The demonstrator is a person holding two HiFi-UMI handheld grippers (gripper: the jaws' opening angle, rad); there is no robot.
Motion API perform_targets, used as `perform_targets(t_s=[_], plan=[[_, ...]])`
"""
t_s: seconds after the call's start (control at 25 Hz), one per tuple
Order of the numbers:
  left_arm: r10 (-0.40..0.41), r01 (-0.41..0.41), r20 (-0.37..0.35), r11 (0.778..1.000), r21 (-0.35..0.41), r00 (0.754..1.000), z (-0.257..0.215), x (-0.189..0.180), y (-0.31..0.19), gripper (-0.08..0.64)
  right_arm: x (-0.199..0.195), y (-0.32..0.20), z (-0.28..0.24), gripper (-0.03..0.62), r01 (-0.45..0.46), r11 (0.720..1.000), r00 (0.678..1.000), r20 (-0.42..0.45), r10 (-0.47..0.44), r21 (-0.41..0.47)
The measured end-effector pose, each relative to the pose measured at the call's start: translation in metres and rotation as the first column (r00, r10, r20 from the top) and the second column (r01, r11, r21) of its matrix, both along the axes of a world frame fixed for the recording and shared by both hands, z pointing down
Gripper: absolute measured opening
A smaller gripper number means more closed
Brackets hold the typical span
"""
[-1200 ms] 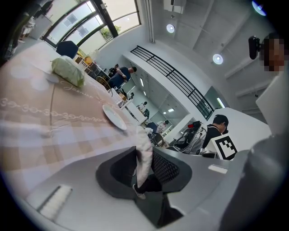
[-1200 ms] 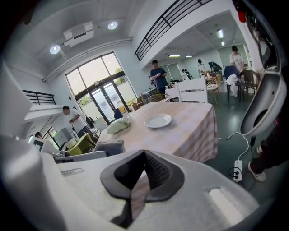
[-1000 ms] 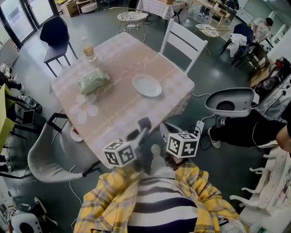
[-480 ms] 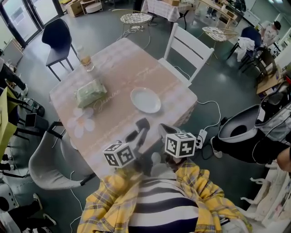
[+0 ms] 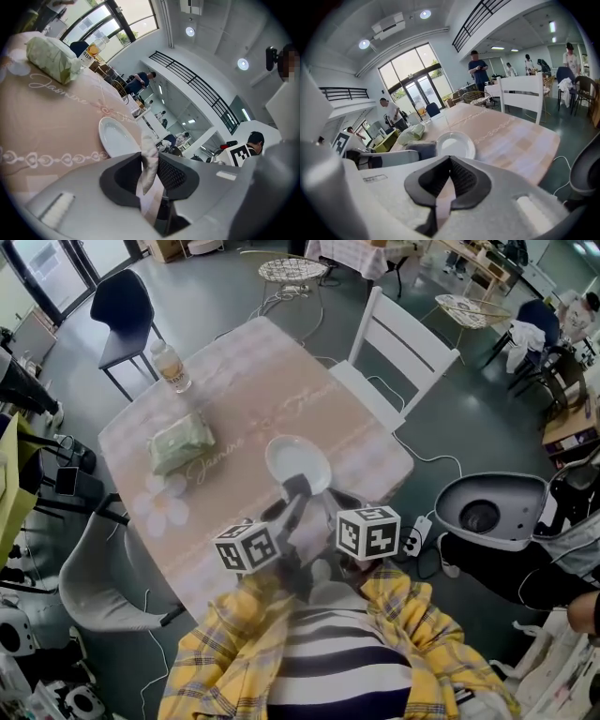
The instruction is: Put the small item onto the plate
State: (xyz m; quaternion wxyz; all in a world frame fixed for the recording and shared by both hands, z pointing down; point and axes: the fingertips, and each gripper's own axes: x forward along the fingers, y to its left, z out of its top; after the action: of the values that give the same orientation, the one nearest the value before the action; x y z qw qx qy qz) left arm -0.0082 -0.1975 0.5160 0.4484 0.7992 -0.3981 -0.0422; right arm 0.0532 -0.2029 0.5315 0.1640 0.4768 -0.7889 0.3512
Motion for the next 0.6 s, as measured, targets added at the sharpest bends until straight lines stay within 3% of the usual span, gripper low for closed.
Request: perform_targets(t_s=[0.36, 0.6], plan=[[-0.037, 0.037, -0.004, 0.997, -0.065, 0.999, 0.011, 0.006, -0.035, 0.086, 0.008, -0.026, 0.008, 0.000, 0.050, 0.998, 0.999, 0.020, -0.050, -0.028], [-0.020, 0.022, 0.025, 0.993, -0.114, 0.999, 0.020, 0.012, -0.047, 0.089, 0.005, -0.035, 0.013, 0.000, 0.074, 0.996, 0.996, 0.046, -0.072, -0.040]])
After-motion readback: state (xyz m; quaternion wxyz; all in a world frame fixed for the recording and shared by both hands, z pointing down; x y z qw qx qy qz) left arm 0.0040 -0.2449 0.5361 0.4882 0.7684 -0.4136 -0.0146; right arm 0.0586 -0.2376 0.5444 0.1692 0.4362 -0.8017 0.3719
